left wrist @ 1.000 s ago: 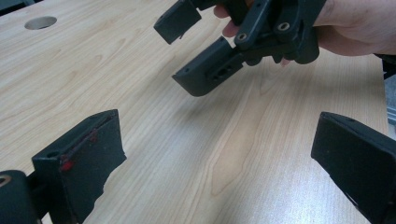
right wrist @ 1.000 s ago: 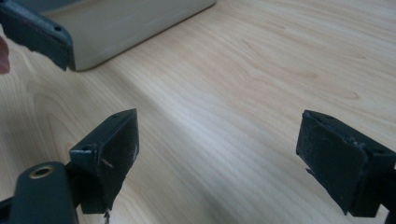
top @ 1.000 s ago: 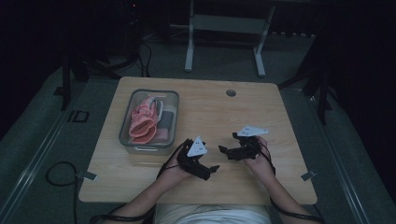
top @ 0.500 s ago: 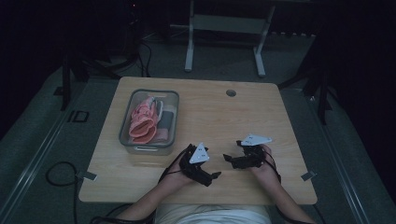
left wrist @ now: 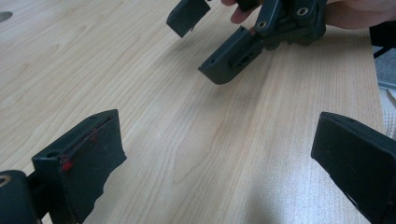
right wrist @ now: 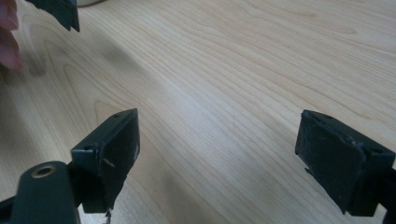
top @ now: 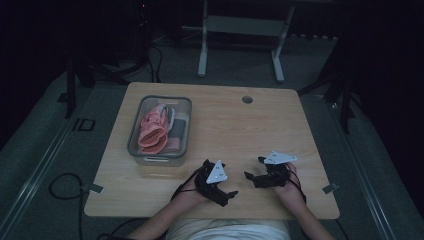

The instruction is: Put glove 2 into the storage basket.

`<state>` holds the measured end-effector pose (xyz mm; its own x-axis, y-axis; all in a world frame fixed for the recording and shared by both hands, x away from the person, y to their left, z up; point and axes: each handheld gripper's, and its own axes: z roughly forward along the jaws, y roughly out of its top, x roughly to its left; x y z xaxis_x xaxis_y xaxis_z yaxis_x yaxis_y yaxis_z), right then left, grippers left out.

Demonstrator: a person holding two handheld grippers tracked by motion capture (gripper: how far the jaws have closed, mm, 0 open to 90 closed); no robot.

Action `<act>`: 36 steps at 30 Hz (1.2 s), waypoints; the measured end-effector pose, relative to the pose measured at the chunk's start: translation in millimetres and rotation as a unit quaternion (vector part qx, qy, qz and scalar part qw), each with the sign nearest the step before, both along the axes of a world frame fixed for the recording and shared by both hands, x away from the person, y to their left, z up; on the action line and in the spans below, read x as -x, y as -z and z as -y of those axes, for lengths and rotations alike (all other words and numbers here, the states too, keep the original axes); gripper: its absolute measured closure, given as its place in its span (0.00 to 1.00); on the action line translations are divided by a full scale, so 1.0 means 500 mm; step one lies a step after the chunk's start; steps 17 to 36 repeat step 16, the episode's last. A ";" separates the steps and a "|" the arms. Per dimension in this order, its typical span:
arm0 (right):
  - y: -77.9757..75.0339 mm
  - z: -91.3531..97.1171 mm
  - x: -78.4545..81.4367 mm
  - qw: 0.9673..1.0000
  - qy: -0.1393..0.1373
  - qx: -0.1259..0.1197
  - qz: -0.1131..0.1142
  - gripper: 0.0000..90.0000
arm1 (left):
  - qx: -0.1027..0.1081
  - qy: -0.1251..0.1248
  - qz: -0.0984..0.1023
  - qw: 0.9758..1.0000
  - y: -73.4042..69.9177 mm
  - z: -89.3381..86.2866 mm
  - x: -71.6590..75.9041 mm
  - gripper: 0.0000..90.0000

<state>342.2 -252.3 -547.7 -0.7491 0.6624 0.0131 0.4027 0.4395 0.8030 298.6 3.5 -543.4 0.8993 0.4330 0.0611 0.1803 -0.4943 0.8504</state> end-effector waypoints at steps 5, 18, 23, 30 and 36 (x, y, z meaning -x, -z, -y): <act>0.002 0.008 0.007 1.000 -0.003 0.015 0.014 0.15 | -0.009 0.003 -0.001 1.000 0.007 0.001 0.002 0.02; 0.007 0.011 0.007 0.999 0.003 0.023 0.021 0.16 | -0.008 -0.001 -0.001 1.000 0.008 -0.004 0.003 0.02; 0.007 0.011 0.007 0.999 0.003 0.023 0.021 0.16 | -0.008 -0.001 -0.001 1.000 0.008 -0.004 0.003 0.02; 0.007 0.011 0.007 0.999 0.003 0.023 0.021 0.16 | -0.008 -0.001 -0.001 1.000 0.008 -0.004 0.003 0.02; 0.007 0.011 0.007 0.999 0.003 0.023 0.021 0.16 | -0.008 -0.001 -0.001 1.000 0.008 -0.004 0.003 0.02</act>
